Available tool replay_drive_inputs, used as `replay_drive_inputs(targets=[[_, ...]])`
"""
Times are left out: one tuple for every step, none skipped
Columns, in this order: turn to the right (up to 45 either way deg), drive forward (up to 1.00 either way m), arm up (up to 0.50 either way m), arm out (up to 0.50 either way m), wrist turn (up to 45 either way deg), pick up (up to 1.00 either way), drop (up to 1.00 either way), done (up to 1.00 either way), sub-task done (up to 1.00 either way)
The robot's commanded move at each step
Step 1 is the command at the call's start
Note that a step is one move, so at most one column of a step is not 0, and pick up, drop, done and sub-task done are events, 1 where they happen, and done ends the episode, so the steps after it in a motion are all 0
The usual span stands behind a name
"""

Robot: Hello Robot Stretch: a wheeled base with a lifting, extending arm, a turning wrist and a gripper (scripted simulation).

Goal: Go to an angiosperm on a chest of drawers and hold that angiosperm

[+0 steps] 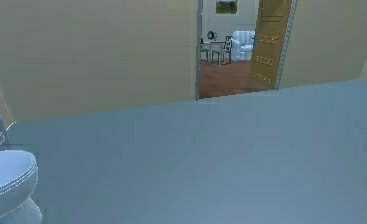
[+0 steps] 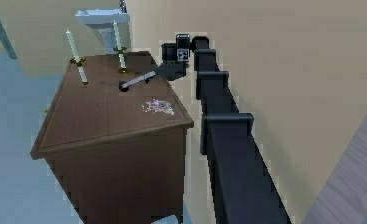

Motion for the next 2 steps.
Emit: replay_drive_inputs(targets=[[0.0, 0.00, 0.00, 0.00, 33.0, 0.00, 0.00, 0.00, 0.00], [0.0, 0.00, -0.14, 0.00, 0.0, 0.00, 0.00, 0.00, 0.00]])
